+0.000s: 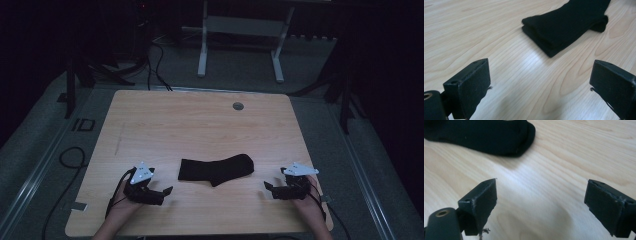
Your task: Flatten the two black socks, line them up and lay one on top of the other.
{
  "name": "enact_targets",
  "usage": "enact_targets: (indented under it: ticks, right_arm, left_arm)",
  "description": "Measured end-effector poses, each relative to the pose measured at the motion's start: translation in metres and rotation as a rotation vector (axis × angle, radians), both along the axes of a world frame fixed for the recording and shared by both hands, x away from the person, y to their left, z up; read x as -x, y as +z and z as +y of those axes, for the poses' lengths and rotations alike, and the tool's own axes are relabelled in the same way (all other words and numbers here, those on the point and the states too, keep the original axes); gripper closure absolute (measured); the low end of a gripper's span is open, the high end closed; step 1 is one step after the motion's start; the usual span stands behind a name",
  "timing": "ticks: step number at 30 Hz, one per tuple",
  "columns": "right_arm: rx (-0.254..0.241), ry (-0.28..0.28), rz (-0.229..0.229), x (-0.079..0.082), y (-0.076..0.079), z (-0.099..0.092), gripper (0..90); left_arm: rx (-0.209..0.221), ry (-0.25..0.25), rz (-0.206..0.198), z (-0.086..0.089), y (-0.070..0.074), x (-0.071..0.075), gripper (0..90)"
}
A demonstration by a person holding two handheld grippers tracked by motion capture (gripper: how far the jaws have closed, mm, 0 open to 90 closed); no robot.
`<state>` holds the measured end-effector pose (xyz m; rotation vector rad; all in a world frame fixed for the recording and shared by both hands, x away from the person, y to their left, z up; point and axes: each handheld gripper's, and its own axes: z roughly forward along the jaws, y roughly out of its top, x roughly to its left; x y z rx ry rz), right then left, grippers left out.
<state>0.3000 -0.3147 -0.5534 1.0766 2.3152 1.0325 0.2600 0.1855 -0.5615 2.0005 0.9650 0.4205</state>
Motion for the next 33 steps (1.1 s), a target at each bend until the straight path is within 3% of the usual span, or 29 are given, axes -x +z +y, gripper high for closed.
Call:
enact_targets:
  ticks: [2,7,12,17,23,33]
  right_arm:
    - [0.004,-0.011,-0.002,0.004,-0.001,-0.005,10.7]
    - [-0.048,-0.047,-0.014,0.012,0.003,-0.018,10.8]
    - [-0.068,-0.079,-0.013,0.015,0.004,-0.027,10.8]
    - [-0.075,-0.130,-0.005,0.014,0.002,-0.033,10.8]
    - [-0.069,-0.148,-0.015,0.016,0.001,-0.036,12.3]
    - [-0.054,-0.156,-0.020,0.016,-0.003,-0.039,12.4]
  left_arm:
    - [0.007,0.013,0.004,0.004,-0.001,0.003,3.6]
    - [0.006,0.031,0.023,0.015,-0.005,0.010,3.6]
    - [0.014,0.042,0.023,0.025,-0.005,0.019,3.6]
    - [0.001,0.056,0.026,0.038,-0.007,0.027,3.6]
    - [0.032,0.082,0.019,0.051,-0.007,0.035,3.6]
    - [0.051,0.090,0.005,0.053,-0.009,0.038,3.6]
